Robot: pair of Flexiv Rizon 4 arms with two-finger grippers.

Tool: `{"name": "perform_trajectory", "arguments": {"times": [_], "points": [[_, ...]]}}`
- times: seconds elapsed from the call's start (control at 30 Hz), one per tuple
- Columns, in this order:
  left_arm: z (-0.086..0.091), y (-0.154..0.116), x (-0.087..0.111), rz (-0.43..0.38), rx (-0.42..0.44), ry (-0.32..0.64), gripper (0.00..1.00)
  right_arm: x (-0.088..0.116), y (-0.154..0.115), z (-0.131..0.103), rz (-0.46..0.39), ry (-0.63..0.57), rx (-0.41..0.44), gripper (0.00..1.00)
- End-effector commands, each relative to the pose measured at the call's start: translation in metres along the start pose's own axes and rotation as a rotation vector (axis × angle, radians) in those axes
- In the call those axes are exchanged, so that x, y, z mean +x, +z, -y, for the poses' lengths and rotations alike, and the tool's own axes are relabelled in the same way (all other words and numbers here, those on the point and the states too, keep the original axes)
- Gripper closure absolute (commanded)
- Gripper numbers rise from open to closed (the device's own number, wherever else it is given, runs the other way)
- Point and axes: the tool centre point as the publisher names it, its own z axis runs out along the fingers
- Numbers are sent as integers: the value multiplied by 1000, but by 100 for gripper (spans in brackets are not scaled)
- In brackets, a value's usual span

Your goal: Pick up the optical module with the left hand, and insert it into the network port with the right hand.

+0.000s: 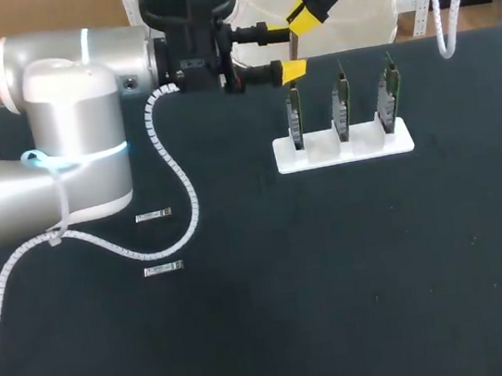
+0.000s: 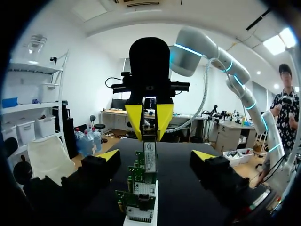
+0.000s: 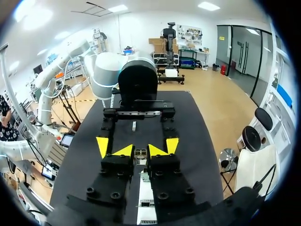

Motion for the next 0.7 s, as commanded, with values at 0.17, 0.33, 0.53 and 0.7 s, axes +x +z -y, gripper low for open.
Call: {"name": "perform_trajectory", "arguments": {"times": [0.17, 0.33, 0.53, 0.7], "points": [[8, -26, 8, -118, -26, -18, 0, 0, 1, -2, 4, -1, 7, 100], [9, -29, 20, -196, -12, -28, 0, -1, 1, -1, 6, -1, 9, 100], [9, -27, 39, -300, 15, -8, 0, -1, 3, -2, 3, 1, 12, 100], [1, -30, 51, -379, 6, 30, 0, 1, 1, -4, 7, 6, 20, 100]]}}
